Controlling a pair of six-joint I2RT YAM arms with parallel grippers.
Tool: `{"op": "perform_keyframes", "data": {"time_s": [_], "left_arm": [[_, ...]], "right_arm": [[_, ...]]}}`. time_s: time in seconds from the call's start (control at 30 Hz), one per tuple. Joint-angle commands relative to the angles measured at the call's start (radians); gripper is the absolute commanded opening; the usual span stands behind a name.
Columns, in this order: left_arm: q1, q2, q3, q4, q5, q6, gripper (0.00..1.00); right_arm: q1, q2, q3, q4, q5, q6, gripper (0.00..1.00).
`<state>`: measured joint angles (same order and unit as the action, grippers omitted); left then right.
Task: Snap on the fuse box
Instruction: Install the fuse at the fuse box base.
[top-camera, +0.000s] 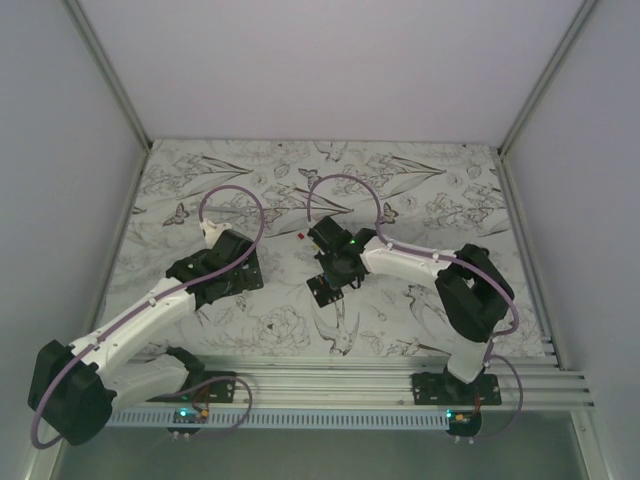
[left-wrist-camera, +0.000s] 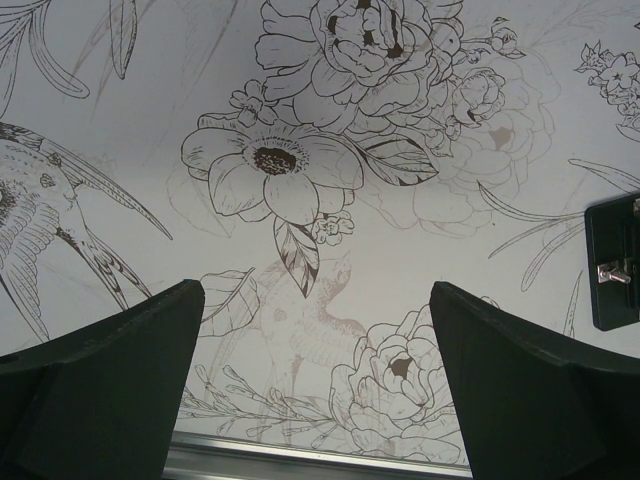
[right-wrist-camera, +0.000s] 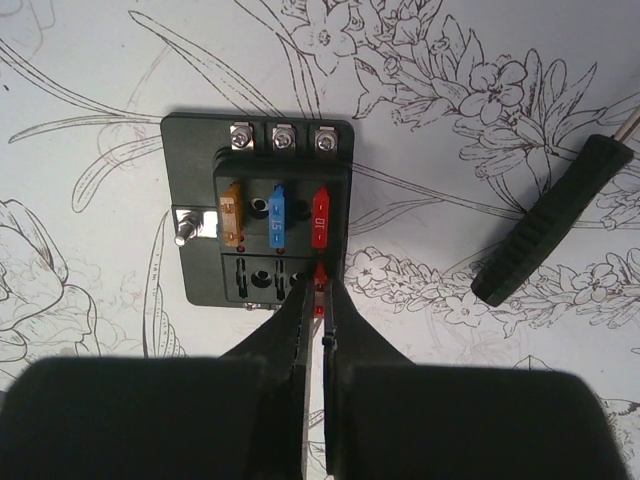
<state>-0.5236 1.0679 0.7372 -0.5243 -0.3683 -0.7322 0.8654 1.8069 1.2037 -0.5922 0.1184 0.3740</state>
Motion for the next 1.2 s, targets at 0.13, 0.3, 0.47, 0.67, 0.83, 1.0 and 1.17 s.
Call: {"op": "perform_keyframes", "data": {"time_s": [0.13, 0.3, 0.47, 0.67, 0.83, 1.0, 1.17], "left_arm": [[0.008, -0.014, -0.001, -0.042, -0.007, -0.002, 1.00], [0.010, -0.019, -0.003, -0.043, -0.010, -0.006, 1.00], [0.010, -0.019, -0.003, -0.044, -0.011, -0.006, 1.00], [0.010, -0.017, -0.004, -0.045, -0.009, -0.006, 1.00], [0.010, -0.019, -0.003, -0.045, -0.011, -0.006, 1.00], [0.010, -0.020, -0.003, -0.046, -0.009, -0.006, 1.00], [0.010, -0.019, -0.003, -0.045, -0.009, -0.006, 1.00]], "right_arm": [[0.011, -0.038, 0.018, -0.078, -0.003, -0.022, 0.18], [0.025, -0.092, 0.006, -0.031, -0.010, -0.036, 0.29], [0.047, -0.126, -0.027, -0.001, 0.066, -0.043, 0.29], [0.047, -0.104, -0.056, 0.014, 0.112, -0.032, 0.29], [0.047, -0.085, -0.064, 0.033, 0.107, -0.031, 0.27], [0.047, -0.075, -0.062, 0.044, 0.103, -0.035, 0.24], [0.047, -0.059, -0.058, 0.050, 0.096, -0.032, 0.18]]}}
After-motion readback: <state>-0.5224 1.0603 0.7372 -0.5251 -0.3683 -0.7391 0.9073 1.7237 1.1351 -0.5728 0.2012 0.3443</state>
